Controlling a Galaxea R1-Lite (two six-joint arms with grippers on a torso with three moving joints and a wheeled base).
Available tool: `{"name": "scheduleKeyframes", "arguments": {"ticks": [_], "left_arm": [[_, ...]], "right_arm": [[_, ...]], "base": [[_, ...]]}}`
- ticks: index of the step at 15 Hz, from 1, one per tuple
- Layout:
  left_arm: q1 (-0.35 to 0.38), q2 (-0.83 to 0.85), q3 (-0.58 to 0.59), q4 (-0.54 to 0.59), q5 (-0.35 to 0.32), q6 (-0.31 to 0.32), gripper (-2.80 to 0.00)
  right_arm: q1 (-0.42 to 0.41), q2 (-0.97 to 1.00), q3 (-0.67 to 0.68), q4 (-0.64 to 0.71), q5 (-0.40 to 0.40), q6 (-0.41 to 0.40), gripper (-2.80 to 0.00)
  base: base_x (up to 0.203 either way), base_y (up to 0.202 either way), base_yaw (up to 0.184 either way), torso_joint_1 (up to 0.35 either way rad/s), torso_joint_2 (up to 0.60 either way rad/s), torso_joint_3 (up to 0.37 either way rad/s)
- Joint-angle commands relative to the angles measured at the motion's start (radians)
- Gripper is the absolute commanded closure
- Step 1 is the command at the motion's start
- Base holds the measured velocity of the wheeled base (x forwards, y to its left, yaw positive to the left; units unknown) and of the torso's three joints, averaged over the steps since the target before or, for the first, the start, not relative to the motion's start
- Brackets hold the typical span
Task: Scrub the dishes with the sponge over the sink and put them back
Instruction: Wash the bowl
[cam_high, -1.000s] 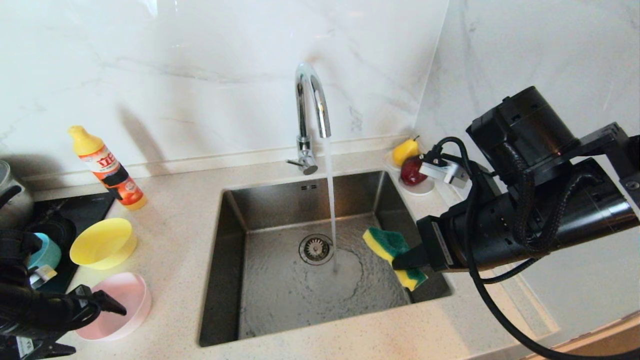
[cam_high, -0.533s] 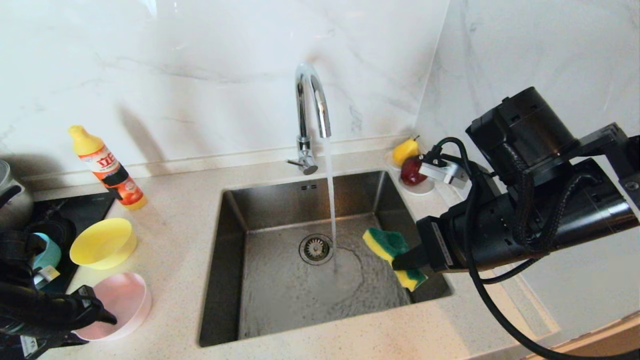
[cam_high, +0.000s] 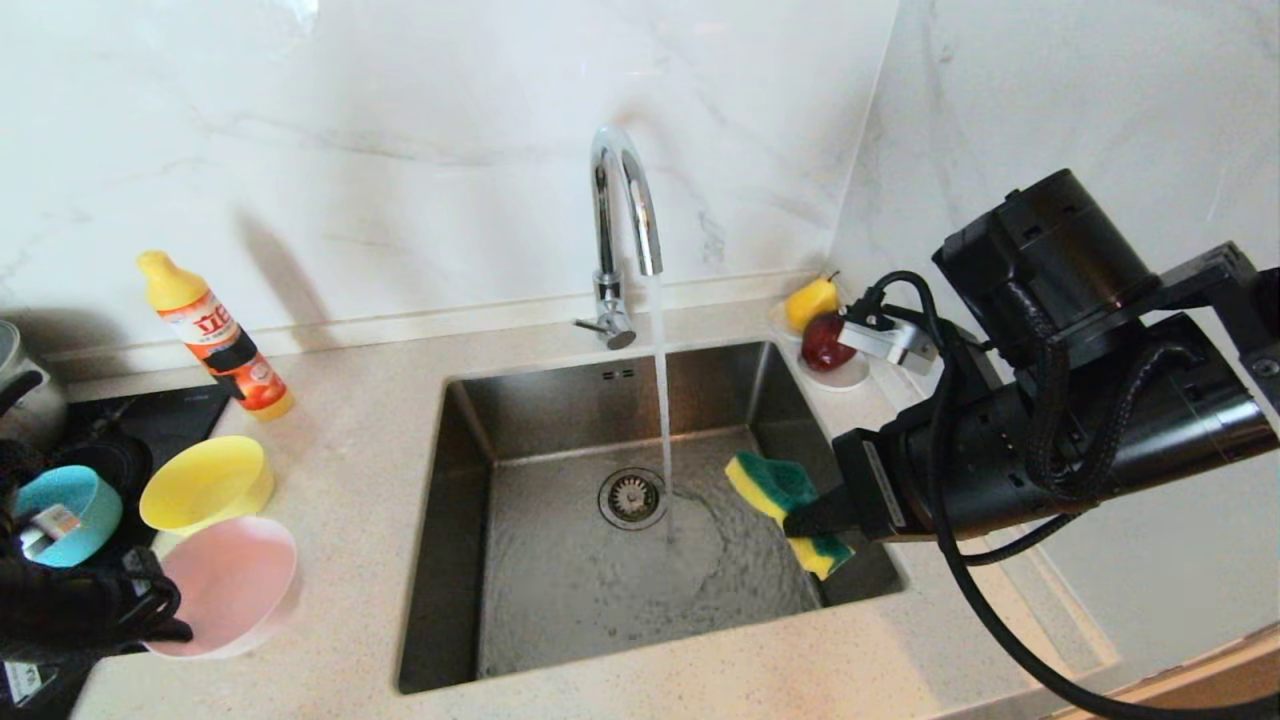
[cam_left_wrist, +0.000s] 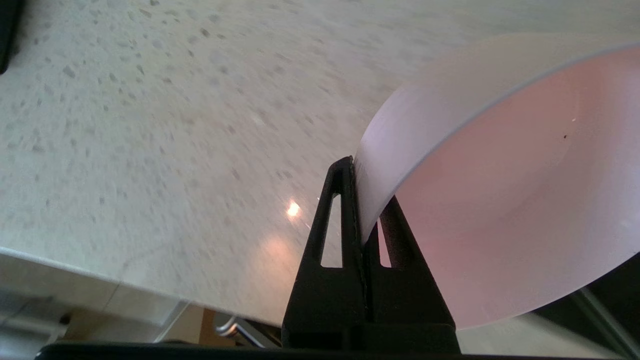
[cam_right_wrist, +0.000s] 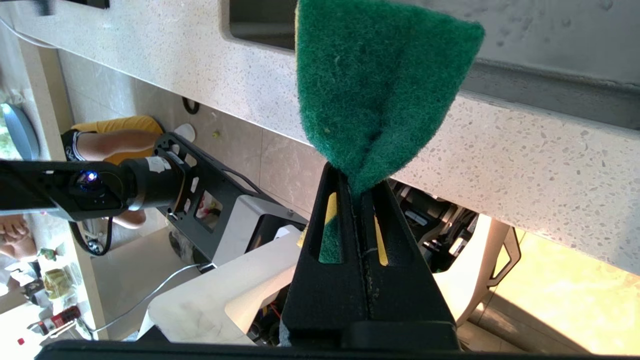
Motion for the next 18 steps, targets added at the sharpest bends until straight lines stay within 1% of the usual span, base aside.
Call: {"name": "scheduleKeyframes", "arguments": {"ticks": [1, 2, 3, 4, 5, 6, 7, 8, 9, 10, 11, 12, 14, 16, 18], "left_arm": [[-0.002, -0.135, -0.039, 0.06, -0.032, -0.003, 0.0], [-0.01, -0.189, -0.082, 0.118, -0.073, -0.005, 0.0], [-0.043, -0.224, -0.133, 0.177, -0.108, -0.008, 0.0], [-0.105, -0.231, -0.163, 0.211, -0.121, -0.017, 0.0], [-0.175, -0.224, -0.198, 0.232, -0.123, -0.04, 0.0], [-0.248, -0.209, -0.224, 0.24, -0.111, -0.072, 0.0], [-0.335, -0.187, -0.242, 0.242, -0.078, -0.106, 0.0], [-0.431, -0.146, -0.264, 0.238, -0.015, -0.144, 0.0], [-0.51, -0.082, -0.29, 0.227, 0.062, -0.182, 0.0], [-0.582, -0.011, -0.327, 0.212, 0.14, -0.22, 0.0], [-0.638, 0.052, -0.376, 0.199, 0.197, -0.25, 0.0], [-0.69, 0.102, -0.435, 0.192, 0.227, -0.272, 0.0], [-0.759, 0.204, -0.537, 0.192, 0.254, -0.32, 0.0], [-0.806, 0.286, -0.646, 0.222, 0.265, -0.34, 0.0], [-0.851, 0.369, -0.722, 0.246, 0.268, -0.351, 0.0]], "right_arm": [[-0.002, 0.002, -0.006, 0.002, 0.002, 0.002, 0.0], [-0.003, 0.001, -0.005, 0.002, 0.002, 0.001, 0.0], [-0.001, -0.002, -0.003, 0.002, 0.003, 0.001, 0.0], [-0.001, -0.001, -0.002, 0.002, 0.003, 0.0, 0.0], [-0.001, 0.0, -0.003, 0.002, 0.002, -0.002, 0.0], [0.0, -0.004, -0.006, 0.002, 0.002, -0.002, 0.0], [0.0, -0.008, -0.008, 0.003, 0.0, -0.002, 0.0], [0.0, -0.008, -0.009, 0.002, 0.0, -0.004, 0.0], [0.0, -0.01, -0.009, 0.003, 0.0, -0.004, 0.0], [0.0, -0.013, -0.008, 0.003, 0.0, -0.002, 0.0], [0.0, -0.016, 0.0, 0.002, 0.002, -0.002, 0.0], [0.0, -0.016, 0.003, 0.002, 0.001, -0.002, 0.0], [0.0, -0.014, -0.002, 0.002, 0.0, -0.004, 0.0], [0.0, -0.021, -0.006, 0.002, 0.0, -0.005, 0.0], [-0.001, -0.023, -0.003, 0.002, 0.001, -0.005, 0.0]], "base": [[0.0, 0.0, 0.0, 0.0, 0.0, 0.0], [0.0, 0.0, 0.0, 0.0, 0.0, 0.0], [0.0, 0.0, 0.0, 0.0, 0.0, 0.0], [0.0, 0.0, 0.0, 0.0, 0.0, 0.0], [0.0, 0.0, 0.0, 0.0, 0.0, 0.0], [0.0, 0.0, 0.0, 0.0, 0.0, 0.0], [0.0, 0.0, 0.0, 0.0, 0.0, 0.0], [0.0, 0.0, 0.0, 0.0, 0.0, 0.0], [0.0, 0.0, 0.0, 0.0, 0.0, 0.0], [0.0, 0.0, 0.0, 0.0, 0.0, 0.0], [0.0, 0.0, 0.0, 0.0, 0.0, 0.0], [0.0, 0.0, 0.0, 0.0, 0.0, 0.0], [0.0, 0.0, 0.0, 0.0, 0.0, 0.0], [0.0, 0.0, 0.0, 0.0, 0.0, 0.0], [0.0, 0.0, 0.0, 0.0, 0.0, 0.0]]}}
